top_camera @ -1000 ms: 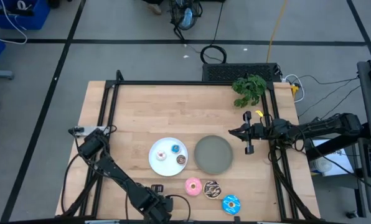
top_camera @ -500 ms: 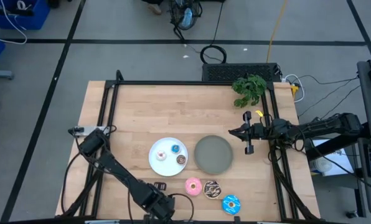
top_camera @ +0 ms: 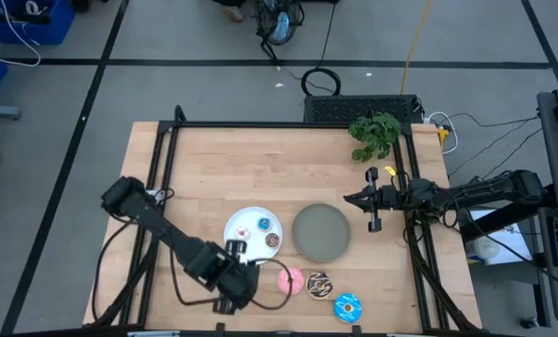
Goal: Pick & Place donuts
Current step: Put the small orange donut on the white plate
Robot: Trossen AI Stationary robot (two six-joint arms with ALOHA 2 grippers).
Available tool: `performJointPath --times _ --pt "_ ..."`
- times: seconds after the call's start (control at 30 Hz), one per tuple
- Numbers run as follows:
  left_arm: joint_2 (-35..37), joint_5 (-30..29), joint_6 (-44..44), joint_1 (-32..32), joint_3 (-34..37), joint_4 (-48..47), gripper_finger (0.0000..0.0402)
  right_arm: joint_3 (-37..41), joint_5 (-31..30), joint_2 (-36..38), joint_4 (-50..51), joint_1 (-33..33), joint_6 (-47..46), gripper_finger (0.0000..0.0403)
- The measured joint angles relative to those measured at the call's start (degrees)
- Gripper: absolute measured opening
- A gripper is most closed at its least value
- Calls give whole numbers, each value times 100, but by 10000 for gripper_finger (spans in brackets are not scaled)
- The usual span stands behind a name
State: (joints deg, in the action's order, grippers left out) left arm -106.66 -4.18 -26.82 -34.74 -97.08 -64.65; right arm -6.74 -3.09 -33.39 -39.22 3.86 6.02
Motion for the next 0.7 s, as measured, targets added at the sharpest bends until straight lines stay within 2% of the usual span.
performJointPath --times 0.17,0.4,0.53,0.7 --pt "118 -149 105 279 -2 -719 28 0 -2 0 0 -2 64 0" --pt "99 -164 731 774 0 -834 8 1 -3 0 0 -1 66 0" --pt "114 -173 1093 1040 193 -432 25 0 -4 0 0 -1 69 0" --pt "103 262 1332 1432 1011 330 23 0 -4 0 0 -1 112 0"
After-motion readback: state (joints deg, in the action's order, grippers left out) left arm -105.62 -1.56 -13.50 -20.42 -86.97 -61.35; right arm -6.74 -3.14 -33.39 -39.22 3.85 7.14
